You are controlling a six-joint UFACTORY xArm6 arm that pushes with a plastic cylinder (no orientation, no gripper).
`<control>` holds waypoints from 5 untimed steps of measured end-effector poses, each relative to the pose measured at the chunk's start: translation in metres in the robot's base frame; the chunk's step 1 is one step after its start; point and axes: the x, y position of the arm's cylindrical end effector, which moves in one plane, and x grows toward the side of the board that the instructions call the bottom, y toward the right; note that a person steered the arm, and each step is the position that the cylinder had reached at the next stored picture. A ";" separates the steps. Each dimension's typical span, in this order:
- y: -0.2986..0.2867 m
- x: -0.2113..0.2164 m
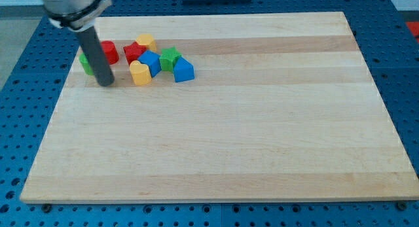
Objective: Move the green circle along with red circle a bit up
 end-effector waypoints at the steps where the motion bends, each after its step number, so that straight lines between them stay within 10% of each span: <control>1: -0.028 0.001; 5: -0.033 -0.052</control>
